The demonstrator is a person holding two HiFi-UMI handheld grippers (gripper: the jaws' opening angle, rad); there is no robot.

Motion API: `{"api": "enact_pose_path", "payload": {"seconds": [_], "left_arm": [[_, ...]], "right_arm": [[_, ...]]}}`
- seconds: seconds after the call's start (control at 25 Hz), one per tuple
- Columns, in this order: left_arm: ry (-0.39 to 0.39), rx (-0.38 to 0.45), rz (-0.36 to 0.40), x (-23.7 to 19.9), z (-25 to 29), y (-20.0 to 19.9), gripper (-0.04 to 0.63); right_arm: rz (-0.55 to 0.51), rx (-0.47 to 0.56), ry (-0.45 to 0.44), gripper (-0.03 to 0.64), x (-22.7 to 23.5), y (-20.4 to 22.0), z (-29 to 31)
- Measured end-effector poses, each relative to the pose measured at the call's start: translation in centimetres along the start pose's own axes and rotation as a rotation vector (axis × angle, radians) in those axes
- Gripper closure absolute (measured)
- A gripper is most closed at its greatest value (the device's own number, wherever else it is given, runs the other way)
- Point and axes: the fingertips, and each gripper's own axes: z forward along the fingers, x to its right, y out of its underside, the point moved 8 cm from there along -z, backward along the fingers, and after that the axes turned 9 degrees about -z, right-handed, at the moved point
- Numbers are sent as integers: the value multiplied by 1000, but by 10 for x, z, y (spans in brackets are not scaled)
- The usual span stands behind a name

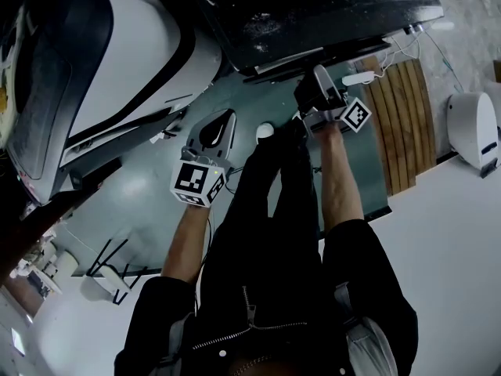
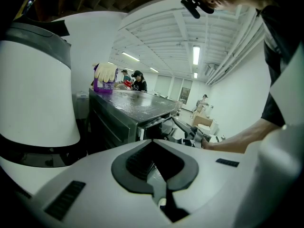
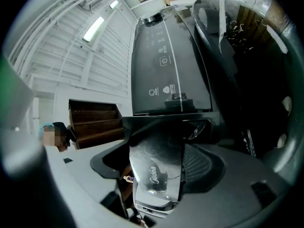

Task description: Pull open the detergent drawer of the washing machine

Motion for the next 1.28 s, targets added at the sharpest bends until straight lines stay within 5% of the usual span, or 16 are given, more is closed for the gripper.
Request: {"api": "enact_pose_path", "payload": {"seconds": [1.28], "left_arm": [[66, -9, 66, 7, -4, -9, 575]], "right_arm": [[22, 21, 12, 282, -30, 11, -78]]}}
